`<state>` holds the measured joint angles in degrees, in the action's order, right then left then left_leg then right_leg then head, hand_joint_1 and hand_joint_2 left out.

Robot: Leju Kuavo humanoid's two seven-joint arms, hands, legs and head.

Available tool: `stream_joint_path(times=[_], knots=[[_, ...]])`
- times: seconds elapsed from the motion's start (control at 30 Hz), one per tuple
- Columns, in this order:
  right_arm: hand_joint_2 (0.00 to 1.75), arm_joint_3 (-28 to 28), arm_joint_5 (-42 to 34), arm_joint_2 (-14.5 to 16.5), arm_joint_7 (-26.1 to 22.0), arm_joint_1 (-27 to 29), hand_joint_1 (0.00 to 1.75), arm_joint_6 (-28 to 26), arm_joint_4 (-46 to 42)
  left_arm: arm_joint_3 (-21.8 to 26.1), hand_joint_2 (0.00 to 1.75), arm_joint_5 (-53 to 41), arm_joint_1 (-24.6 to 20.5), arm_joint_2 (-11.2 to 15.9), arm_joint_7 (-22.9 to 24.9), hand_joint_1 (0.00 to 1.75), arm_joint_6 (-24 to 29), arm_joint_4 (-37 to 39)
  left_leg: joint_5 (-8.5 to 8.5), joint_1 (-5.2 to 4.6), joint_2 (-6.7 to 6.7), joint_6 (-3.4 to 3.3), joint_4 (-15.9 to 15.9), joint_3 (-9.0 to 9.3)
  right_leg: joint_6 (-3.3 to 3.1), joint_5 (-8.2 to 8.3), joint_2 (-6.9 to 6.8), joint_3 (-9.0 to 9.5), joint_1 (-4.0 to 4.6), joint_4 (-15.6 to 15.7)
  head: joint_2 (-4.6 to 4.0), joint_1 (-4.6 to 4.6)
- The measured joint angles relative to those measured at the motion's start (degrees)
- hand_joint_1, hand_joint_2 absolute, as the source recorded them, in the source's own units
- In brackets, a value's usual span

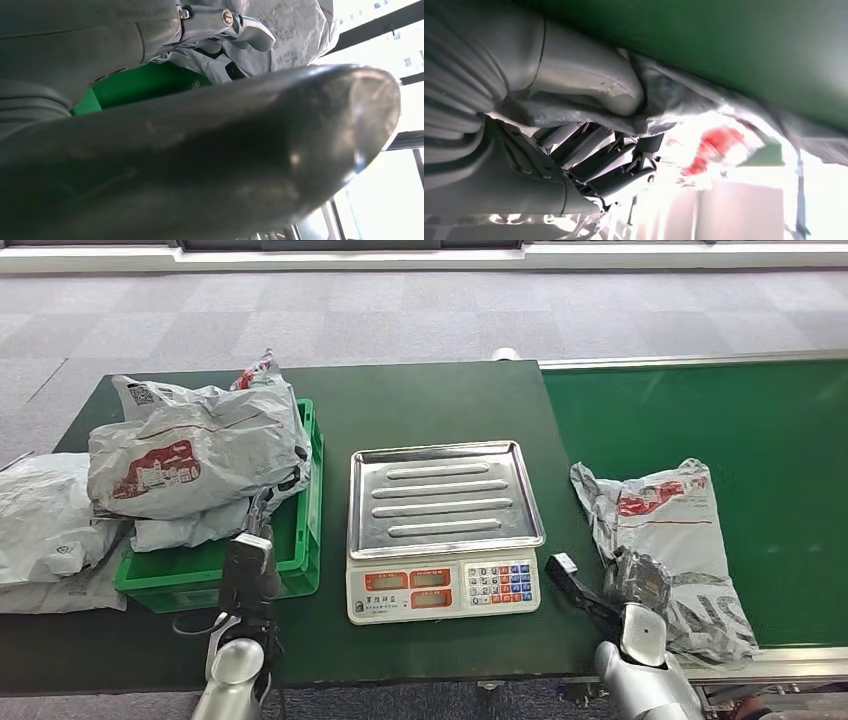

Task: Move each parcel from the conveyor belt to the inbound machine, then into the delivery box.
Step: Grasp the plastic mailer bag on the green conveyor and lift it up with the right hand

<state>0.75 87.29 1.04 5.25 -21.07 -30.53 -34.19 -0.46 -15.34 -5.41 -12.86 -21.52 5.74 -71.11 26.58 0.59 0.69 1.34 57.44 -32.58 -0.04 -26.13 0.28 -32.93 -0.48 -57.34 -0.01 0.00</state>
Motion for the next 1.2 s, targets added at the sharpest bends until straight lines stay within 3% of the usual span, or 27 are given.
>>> stream_joint_path(times=[0.17, 0.27, 0.4, 0.6, 1.03, 1.2], knots=[[1.75, 2.55, -7.44, 5.25, -7.78, 11.70, 1.75, -4.91, -25.68, 0.30, 0.00, -0.73, 0.60, -0.71, -0.65, 0.00, -0.08, -0.61, -0.16, -0.01, -0.28, 0.17, -0.02, -0.07, -0.13, -0.08, -0.21, -0.50, -0.01, -0.15, -0.01, -0.01], [1.75, 6.53, -8.15, 7.45, -8.84, 16.38, 1.75, -5.18, -37.22, 0.35, 0.00, -1.25, 0.29, -1.13, -0.82, 0.00, -0.31, -0.42, -0.14, -0.01, -0.45, 0.17, -0.04, -0.08, -0.23, -0.24, -0.43, -0.48, 0.01, -0.16, -0.02, -0.02], [1.75, 10.60, -7.74, 8.48, -8.40, 20.27, 1.75, -5.60, -46.09, 0.33, 0.00, -1.50, -0.58, -1.33, -0.82, 0.00, -0.83, 0.45, -0.12, -0.04, -0.53, 0.14, -0.05, -0.13, -0.16, -0.31, -0.57, -0.45, 0.06, -0.15, 0.00, -0.01], [1.75, 13.10, -7.63, 8.54, -8.37, 22.64, 1.75, -5.62, -51.72, 0.28, 0.00, -1.65, -1.32, -1.45, -0.83, 0.00, -0.99, 1.39, -0.16, -0.16, -0.51, -0.01, -0.02, -0.13, 0.04, -0.18, -0.53, -0.46, -0.09, -0.13, -0.01, -0.01], [1.75, 16.17, -8.11, 7.82, -7.65, 22.97, 1.75, -7.33, -54.49, -1.57, 0.00, 0.27, -3.77, -1.58, -1.54, 0.00, -2.13, 4.44, -0.25, -0.28, -0.60, -0.15, -0.02, -0.18, 0.12, -0.12, -0.68, -0.43, -0.15, -0.13, 0.01, -0.02], [1.75, 16.39, -15.24, 7.22, -14.34, 16.38, 1.75, -8.95, -51.45, -3.19, 0.00, 1.07, -5.40, -1.89, -1.75, 0.00, -2.28, 6.48, -0.35, -0.28, -0.45, -0.16, 0.00, -0.24, 0.13, 0.08, -0.49, -0.57, -0.16, -0.13, -0.01, -0.01]])
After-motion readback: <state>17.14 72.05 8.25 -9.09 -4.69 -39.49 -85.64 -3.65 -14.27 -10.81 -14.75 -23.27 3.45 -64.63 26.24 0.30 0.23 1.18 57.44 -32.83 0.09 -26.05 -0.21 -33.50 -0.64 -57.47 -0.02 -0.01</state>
